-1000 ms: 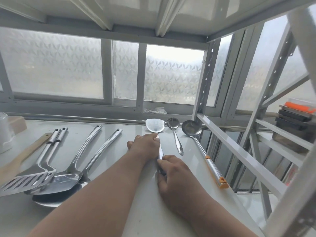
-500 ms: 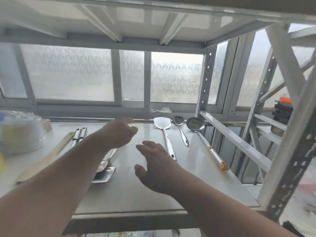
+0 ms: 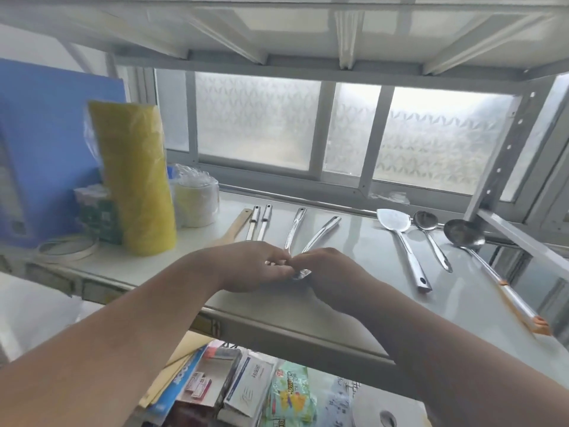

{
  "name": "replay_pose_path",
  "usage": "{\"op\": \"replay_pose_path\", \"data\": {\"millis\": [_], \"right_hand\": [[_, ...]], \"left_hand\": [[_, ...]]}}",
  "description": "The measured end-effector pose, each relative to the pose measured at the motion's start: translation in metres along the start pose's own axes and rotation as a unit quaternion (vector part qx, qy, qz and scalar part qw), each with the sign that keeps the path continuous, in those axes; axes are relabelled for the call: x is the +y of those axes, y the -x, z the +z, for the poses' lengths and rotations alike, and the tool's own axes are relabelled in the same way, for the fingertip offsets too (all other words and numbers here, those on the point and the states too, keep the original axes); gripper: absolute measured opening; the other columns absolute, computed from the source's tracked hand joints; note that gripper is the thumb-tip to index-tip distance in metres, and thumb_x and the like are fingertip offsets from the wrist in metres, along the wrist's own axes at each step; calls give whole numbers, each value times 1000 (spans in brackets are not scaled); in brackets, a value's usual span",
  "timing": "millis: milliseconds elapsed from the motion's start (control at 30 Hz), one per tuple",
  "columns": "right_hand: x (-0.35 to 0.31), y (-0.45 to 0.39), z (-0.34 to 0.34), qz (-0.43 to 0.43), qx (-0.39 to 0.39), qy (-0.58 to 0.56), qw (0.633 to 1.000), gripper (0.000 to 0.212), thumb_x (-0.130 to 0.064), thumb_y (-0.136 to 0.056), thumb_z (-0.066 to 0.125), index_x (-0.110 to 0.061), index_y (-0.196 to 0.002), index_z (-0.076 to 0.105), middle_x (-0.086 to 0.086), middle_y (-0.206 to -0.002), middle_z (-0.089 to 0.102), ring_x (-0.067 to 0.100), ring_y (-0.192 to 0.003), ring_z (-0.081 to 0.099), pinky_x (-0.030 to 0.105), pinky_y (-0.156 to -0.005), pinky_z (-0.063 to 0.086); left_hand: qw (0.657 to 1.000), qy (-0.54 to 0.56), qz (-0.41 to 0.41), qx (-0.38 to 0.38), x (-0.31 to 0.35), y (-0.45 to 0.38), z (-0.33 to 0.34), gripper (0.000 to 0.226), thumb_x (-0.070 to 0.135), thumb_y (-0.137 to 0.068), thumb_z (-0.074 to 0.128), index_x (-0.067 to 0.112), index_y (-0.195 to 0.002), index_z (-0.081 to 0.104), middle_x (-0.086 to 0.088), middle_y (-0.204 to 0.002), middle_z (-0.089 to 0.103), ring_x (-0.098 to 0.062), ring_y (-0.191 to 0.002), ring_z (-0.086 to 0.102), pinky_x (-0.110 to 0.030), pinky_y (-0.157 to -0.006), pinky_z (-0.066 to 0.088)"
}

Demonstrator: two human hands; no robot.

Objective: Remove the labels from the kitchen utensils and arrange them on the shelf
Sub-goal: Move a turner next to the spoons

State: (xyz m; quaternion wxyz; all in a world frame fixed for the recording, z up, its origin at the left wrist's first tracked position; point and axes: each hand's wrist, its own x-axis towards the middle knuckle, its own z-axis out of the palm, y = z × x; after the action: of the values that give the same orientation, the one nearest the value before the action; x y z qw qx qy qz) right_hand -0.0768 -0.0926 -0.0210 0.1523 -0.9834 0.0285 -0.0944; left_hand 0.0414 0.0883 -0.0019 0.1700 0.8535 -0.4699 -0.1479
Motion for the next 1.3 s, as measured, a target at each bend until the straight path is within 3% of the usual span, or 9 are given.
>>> {"op": "replay_pose_path", "data": {"millis": [200, 300, 433, 633, 833, 1000, 1067, 1167, 1300], "right_hand": [[12, 7, -2, 45, 71, 31, 996, 25, -25, -88, 65, -31, -111, 72, -3, -104, 74, 21, -97, 67, 38, -84, 55], [18, 13, -1, 58, 76, -26, 995, 32, -27, -88, 63, -36, -118, 65, -1, -105, 75, 21, -90, 70, 40, -82, 58], [21, 19, -1, 64, 38, -64, 995, 66, -24, -92, 59, -41, -152, 37, -11, -131, 68, 4, -102, 63, 19, -90, 44], [36, 32, -21, 78, 99, -74, 989, 84, -27, -92, 61, -49, -156, 10, 0, -146, 56, 22, -120, 61, 38, -102, 48], [74, 51, -59, 83, 244, -15, 966, 92, -20, -92, 68, -29, -163, 12, 2, -161, 38, 20, -146, 36, 20, -108, 25], [106, 63, -80, 120, 324, 14, 938, 98, -26, -89, 75, -30, -163, 11, 7, -169, 19, 21, -157, 14, 31, -120, 15], [116, 70, -88, 148, 363, 74, 917, 80, -26, -92, 70, -26, -159, 27, 13, -162, 35, 32, -151, 29, 43, -120, 24], [123, 84, -92, 129, 430, 175, 876, 32, -23, -96, 51, -18, -127, 57, 7, -114, 67, 39, -104, 63, 46, -85, 49], [102, 101, -76, 100, 361, 3, 927, 28, -21, -95, 69, -26, -119, 56, -11, -94, 65, 24, -81, 67, 39, -67, 54]], "left_hand": [[997, -55, 4, 47, 11, 2, -2, 71, 94, -74, 42, 39, -105, 76, 10, -101, 74, -13, -98, 68, -43, -93, 56], [983, -164, 30, 75, 20, -3, 2, 44, 67, -99, 50, 30, -97, 72, 3, -97, 72, -21, -96, 68, -41, -88, 55], [915, -338, 76, 208, 30, -16, 6, 14, 24, -105, 48, 27, -100, 61, -1, -98, 74, -31, -94, 75, -34, -73, 46], [848, -18, 62, 526, 37, -31, -27, 29, 26, -104, 44, 8, -99, 66, -16, -84, 74, -42, -78, 70, -49, -72, 58], [768, 77, 65, 633, 80, -14, -83, 19, 16, -107, 52, 7, -103, 68, -1, -92, 67, -19, -82, 57, -21, -74, 40], [776, 175, 67, 602, 111, -13, -117, 19, 19, -100, 56, 11, -95, 72, 2, -89, 68, -19, -88, 64, -18, -73, 48], [790, 260, 62, 552, 119, -23, -122, 22, 23, -95, 61, 9, -92, 77, -1, -85, 71, -21, -83, 69, -33, -75, 61], [804, 403, 46, 434, 128, -40, -125, 16, 16, -94, 70, 2, -96, 77, -9, -87, 69, -22, -79, 67, -34, -70, 57], [672, 686, 82, 266, 137, -50, -131, 35, 30, -106, 63, -4, -110, 66, -19, -99, 76, -32, -84, 79, -41, -72, 66]]}}
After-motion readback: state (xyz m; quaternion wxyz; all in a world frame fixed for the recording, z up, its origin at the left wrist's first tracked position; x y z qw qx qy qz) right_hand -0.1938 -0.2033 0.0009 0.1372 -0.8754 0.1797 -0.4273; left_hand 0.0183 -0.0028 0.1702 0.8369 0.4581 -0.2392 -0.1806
